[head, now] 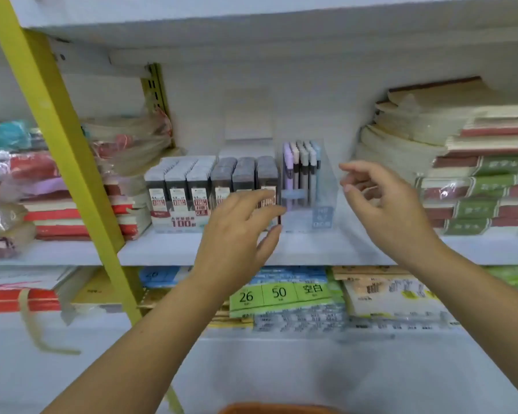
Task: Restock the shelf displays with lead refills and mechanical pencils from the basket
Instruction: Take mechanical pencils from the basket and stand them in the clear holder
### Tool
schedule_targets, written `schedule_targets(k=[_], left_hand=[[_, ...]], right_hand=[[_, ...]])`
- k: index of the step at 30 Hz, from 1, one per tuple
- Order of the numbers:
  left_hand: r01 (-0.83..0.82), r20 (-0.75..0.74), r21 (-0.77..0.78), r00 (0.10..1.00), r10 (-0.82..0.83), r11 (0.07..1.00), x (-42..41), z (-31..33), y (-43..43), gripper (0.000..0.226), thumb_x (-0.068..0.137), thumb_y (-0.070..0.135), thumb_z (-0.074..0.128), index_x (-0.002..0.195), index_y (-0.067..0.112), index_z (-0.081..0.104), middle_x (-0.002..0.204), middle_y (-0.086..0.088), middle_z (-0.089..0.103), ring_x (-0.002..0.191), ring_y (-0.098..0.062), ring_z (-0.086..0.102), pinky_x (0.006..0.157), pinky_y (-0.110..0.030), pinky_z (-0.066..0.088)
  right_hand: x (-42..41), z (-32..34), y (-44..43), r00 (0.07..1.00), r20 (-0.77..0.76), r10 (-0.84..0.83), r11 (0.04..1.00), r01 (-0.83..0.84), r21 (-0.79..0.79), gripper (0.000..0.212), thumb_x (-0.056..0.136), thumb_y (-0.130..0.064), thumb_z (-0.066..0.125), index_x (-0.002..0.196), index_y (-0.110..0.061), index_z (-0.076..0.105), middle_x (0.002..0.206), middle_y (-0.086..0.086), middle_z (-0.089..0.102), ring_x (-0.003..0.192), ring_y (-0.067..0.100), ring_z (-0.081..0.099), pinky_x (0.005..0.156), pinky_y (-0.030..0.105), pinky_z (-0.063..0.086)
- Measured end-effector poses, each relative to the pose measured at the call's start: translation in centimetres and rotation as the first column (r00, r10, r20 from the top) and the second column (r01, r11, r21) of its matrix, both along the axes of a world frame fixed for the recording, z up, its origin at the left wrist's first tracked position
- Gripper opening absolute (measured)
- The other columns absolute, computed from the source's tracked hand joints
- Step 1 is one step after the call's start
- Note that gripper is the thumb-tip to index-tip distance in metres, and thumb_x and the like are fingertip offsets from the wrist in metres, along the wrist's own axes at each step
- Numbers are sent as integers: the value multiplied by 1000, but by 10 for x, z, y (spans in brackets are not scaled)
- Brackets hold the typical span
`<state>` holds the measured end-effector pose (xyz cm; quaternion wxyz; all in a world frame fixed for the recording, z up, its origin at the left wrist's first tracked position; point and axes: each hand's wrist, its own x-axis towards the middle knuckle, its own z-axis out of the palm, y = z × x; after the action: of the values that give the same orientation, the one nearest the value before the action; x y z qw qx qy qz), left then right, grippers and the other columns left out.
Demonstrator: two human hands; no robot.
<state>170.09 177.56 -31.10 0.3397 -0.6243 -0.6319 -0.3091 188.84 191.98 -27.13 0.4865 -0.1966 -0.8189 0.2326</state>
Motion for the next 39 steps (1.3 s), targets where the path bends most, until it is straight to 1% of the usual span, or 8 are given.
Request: schedule_targets(k=[4,9,12,16,20,30,35,39], left_hand=[[133,110,-206,988,-112,969,19,-103,-54,25,97,26,56,116,16,70,117,-1,68,106,-20,58,85,-32,48],[234,498,-642,851,166,730,29,-265,-103,38,97,26,63,134,23,58,134,0,56,114,-20,60,93,-39,53],[295,563,-774,726,395,561,32,-344,-121,52,95,26,66,143,20,49,145,-5,49,129,-23,52,106,-28,37],[372,540,-842,557,631,391,35,-421,-136,63,93,28,70,148,17,42,151,-10,43,134,-24,48,109,-26,32],[417,471,-866,499,727,275,39,-464,-137,63,92,28,70,147,17,43,147,-13,46,130,-27,50,109,-32,36],[459,403,-873,491,772,164,42,-503,-129,64,93,23,65,150,13,37,156,-15,27,138,-32,40,115,-34,29],[452,400,-876,481,780,170,40,-503,-124,63,92,24,67,148,13,41,155,-15,27,138,-33,41,117,-33,30],[335,472,-876,453,757,346,41,-503,-100,49,96,25,63,143,16,50,149,-11,44,131,-31,47,113,-40,38]], right_hand=[[26,-75,-44,993,-8,122,971,-121,-208,26,93,-13,57,102,-37,62,87,-7,67,79,16,59,67,24,49],[34,-231,-76,913,350,209,848,9,-530,20,95,-15,56,104,-32,64,96,6,66,74,19,59,61,24,47],[33,-331,-91,723,612,320,791,151,-592,19,93,-17,61,112,-21,64,107,3,67,84,11,60,67,11,42],[30,-438,-104,416,749,516,714,275,-645,44,89,-21,69,130,-17,55,131,6,57,115,19,56,93,27,44],[33,-510,-112,154,797,584,736,313,-600,64,88,-24,69,144,-18,38,143,12,43,123,28,49,96,34,42],[51,-561,-121,145,891,430,871,194,-451,53,74,-31,79,116,-24,47,122,3,43,117,25,41,92,36,44],[49,-565,-116,56,887,458,872,166,-460,47,90,-33,63,133,-17,50,137,10,45,130,33,37,107,38,35],[43,-560,-110,283,834,474,747,372,-551,27,99,-24,51,120,-8,55,116,14,61,101,28,58,85,35,46]])
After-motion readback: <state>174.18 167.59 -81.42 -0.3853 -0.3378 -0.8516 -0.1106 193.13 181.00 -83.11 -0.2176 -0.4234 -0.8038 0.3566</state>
